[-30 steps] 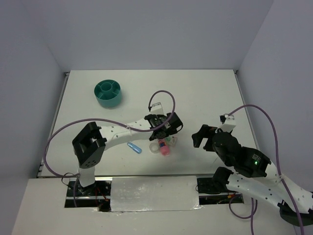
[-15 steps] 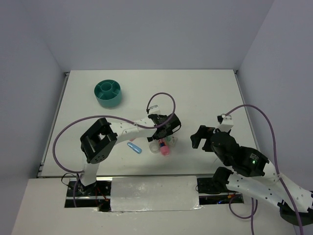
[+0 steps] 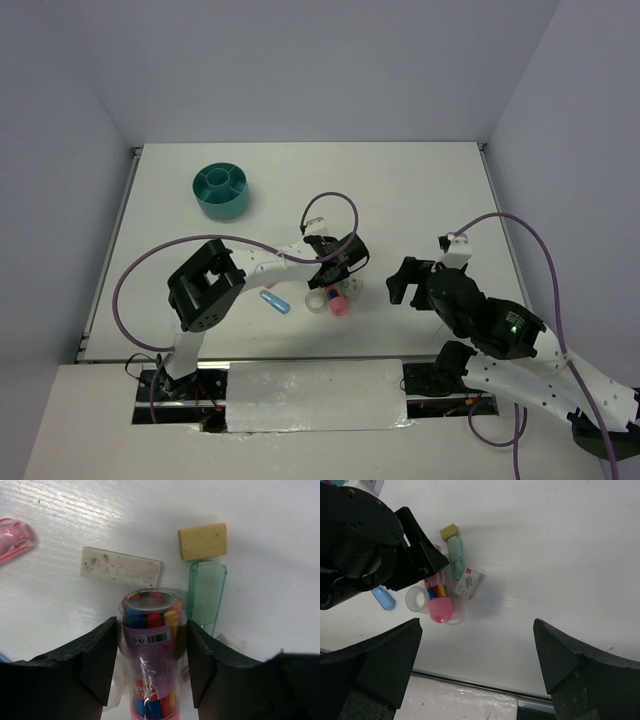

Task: Sort the stationery into containers
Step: Pick up the stationery from the center of the board.

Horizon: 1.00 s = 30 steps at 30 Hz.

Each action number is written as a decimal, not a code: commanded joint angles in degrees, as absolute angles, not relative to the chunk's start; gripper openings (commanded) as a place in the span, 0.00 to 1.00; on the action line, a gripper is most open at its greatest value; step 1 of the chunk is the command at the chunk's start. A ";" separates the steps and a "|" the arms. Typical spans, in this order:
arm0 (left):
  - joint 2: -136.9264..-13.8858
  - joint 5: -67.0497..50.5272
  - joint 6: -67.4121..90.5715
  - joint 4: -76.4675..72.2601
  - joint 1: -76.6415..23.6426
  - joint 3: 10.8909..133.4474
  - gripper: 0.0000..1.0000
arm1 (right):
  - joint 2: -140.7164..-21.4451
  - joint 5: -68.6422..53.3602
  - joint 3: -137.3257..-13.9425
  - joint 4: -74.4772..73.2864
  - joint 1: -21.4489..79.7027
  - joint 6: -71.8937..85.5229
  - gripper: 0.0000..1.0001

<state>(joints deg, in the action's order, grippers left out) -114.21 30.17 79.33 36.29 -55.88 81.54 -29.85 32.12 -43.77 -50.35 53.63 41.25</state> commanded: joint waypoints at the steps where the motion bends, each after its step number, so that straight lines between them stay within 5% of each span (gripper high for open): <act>1: -112.95 28.83 78.75 34.46 -55.28 79.46 0.33 | -29.97 31.91 -43.07 -47.29 53.61 40.61 1.00; 6: -107.42 27.77 78.57 33.05 -55.55 77.96 0.01 | -29.01 30.33 -41.93 -44.83 53.70 39.29 1.00; 15: -92.22 25.85 79.19 28.31 -56.78 75.59 0.00 | -23.46 8.72 -27.97 -15.67 53.61 29.09 0.99; 30: -78.84 26.63 79.01 23.91 -57.83 70.40 0.00 | -34.89 4.92 -25.04 10.98 54.40 30.50 0.93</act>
<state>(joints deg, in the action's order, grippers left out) -81.01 26.63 79.33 26.55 -57.54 70.89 -33.32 6.09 -22.85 3.18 53.82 30.39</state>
